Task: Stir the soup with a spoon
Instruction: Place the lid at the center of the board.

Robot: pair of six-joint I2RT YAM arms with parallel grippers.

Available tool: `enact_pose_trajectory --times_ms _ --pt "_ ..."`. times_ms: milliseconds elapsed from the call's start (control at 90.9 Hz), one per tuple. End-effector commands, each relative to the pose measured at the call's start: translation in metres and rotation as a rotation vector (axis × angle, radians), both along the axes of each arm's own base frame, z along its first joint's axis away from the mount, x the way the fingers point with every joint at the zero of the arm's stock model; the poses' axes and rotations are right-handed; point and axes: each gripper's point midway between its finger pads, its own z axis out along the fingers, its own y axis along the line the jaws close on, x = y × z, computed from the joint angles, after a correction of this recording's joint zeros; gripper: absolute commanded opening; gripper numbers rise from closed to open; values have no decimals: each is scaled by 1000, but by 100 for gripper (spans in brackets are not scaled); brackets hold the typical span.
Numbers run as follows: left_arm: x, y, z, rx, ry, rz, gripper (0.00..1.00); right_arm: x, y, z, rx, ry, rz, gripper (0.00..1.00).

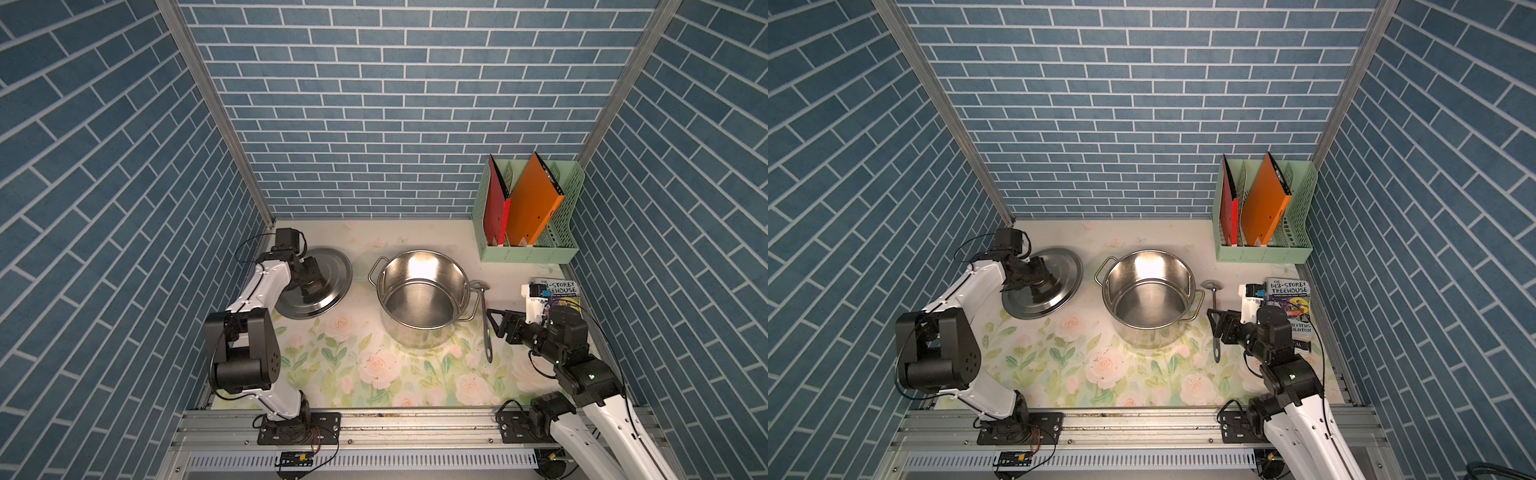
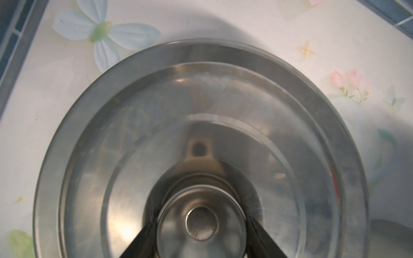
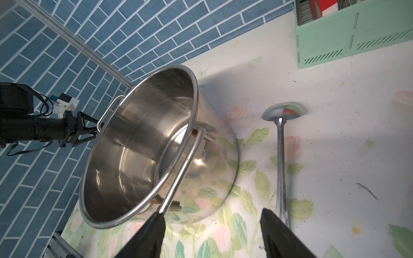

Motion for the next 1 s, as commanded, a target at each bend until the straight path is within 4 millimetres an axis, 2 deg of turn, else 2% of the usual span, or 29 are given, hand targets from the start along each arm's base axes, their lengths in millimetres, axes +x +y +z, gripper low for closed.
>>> enact_pose_trajectory --times_ms 0,176,638,891,990 --pt "23 -1 1 -13 -94 34 28 -2 -4 13 -21 -35 -6 71" --pt "26 -8 -24 37 -62 35 29 -3 -5 11 -20 -25 -12 71" --pt "15 -14 -68 109 8 34 36 -2 -5 8 -6 -1 -24 70" --pt "13 -16 -77 109 25 26 52 -1 -8 0 -16 24 -45 71" --pt "14 -15 -66 117 0 26 66 0 -11 -5 -31 41 -61 72"
